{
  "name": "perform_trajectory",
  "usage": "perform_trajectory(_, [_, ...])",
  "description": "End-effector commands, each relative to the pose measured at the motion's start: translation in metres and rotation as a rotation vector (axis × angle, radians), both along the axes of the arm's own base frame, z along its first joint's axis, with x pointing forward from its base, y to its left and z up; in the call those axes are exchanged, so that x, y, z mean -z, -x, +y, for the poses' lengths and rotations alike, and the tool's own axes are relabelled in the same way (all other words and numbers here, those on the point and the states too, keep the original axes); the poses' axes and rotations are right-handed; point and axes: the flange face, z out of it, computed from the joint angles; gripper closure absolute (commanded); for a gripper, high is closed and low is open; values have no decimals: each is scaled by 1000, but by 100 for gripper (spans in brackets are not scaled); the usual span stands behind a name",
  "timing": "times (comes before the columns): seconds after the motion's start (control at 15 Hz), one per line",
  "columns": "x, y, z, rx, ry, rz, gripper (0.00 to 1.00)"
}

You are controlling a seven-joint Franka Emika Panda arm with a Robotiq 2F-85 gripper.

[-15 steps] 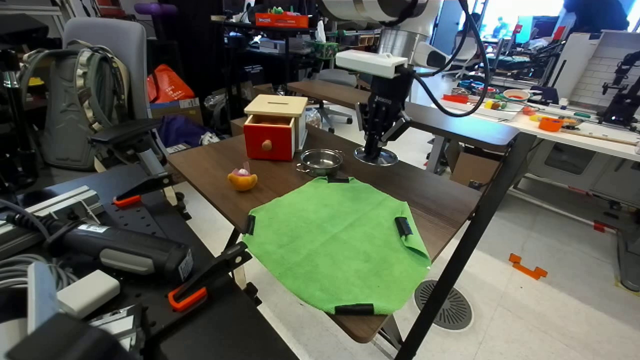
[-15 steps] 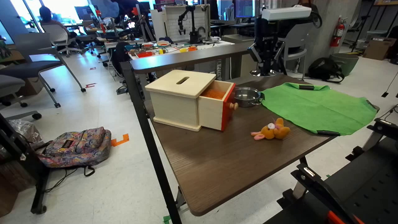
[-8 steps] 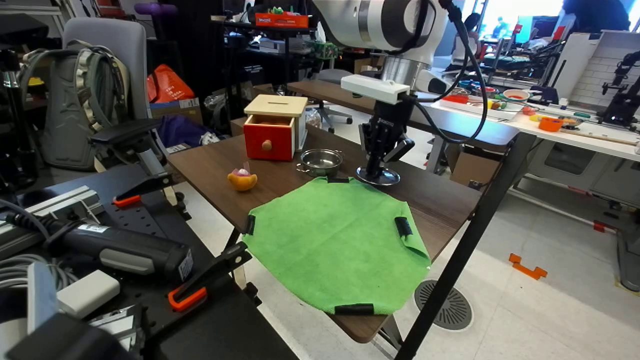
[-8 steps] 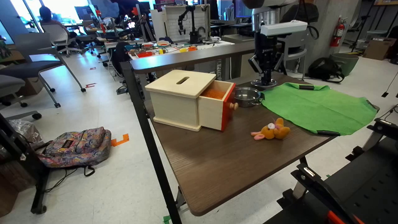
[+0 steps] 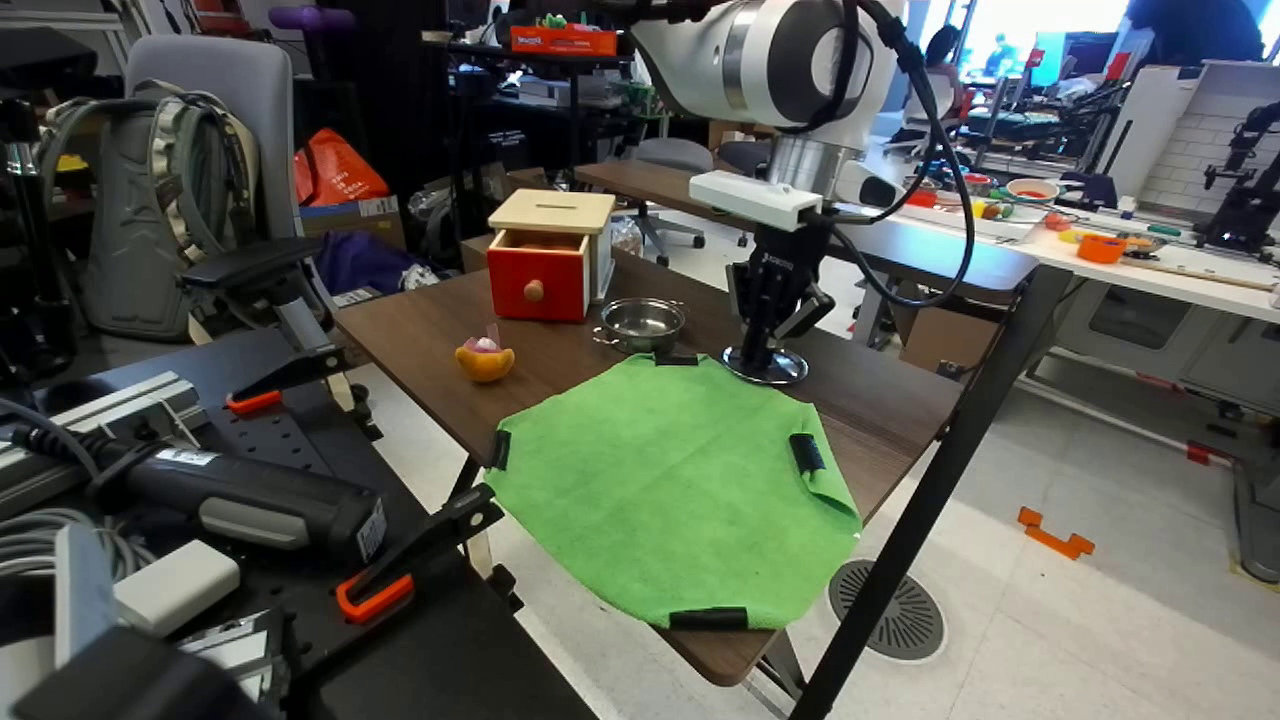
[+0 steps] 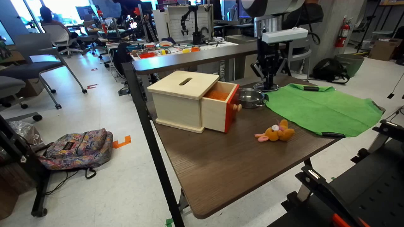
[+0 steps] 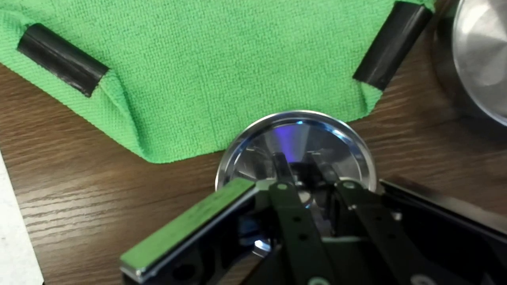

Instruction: Pick up the lid from the pot and put it on the table

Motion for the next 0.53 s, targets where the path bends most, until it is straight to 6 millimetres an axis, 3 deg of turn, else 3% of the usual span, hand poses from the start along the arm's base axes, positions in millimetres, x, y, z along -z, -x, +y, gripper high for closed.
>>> perform_trajectory(0.0, [3,-6,-2,18,10,9,95])
perform_trajectory(0.07, [4,-6,-1,14,13,12,57])
perform_trajectory(0.2, [4,-5,0,8,18,17,56])
perform_trajectory(0.47, [-2,-4,-1,-2,13,17,27])
